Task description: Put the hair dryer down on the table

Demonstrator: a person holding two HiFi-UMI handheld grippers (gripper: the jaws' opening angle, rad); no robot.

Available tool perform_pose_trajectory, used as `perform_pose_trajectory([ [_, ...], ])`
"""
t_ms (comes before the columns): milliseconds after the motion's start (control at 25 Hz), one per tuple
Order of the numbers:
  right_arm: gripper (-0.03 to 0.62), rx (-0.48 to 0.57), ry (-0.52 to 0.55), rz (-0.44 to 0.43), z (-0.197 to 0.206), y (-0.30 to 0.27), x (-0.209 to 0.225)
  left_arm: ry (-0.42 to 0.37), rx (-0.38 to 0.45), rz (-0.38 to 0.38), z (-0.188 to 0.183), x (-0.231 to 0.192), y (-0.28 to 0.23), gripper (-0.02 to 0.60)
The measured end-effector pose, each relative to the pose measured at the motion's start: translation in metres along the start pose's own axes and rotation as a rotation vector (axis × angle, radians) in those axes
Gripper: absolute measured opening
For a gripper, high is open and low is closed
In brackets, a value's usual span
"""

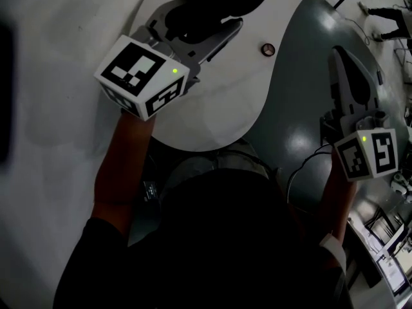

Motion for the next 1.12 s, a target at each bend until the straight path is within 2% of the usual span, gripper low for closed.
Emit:
perform_pose_trajectory([
  [160, 0.009, -0.015, 0.009, -0.019, 0.012, -0.021, -0.026, 0.025, -0.001, -0.009, 0.033, -0.024, 0.012, 0.212],
  [440, 0.009, -0.034, -0.004, -0.007, 0.025, -0.046, -0.047, 0.049, -0.021, -0.032, 0.063, -0.062, 0.021, 0.212],
  [640, 0.009, -0.057, -0.02, 0.004, 0.032, -0.054, -0.045, 0.059, -0.049, -0.047, 0.072, -0.08, 0.011, 0.212],
  [1120, 0.009, -0.126, -0.062, 0.018, 0.065, -0.055, -0.046, 0.089, -0.158, -0.093, 0.124, -0.111, -0.02, 0.212],
])
Point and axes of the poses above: the fingertips, and each gripper's own axes: y backward along the fingers, x to its right, z out of its underside, the point moved 10 cm from there along y, backward along the fingers, and after that the axes turned 8 degrees about y, right-handed, at the moved point
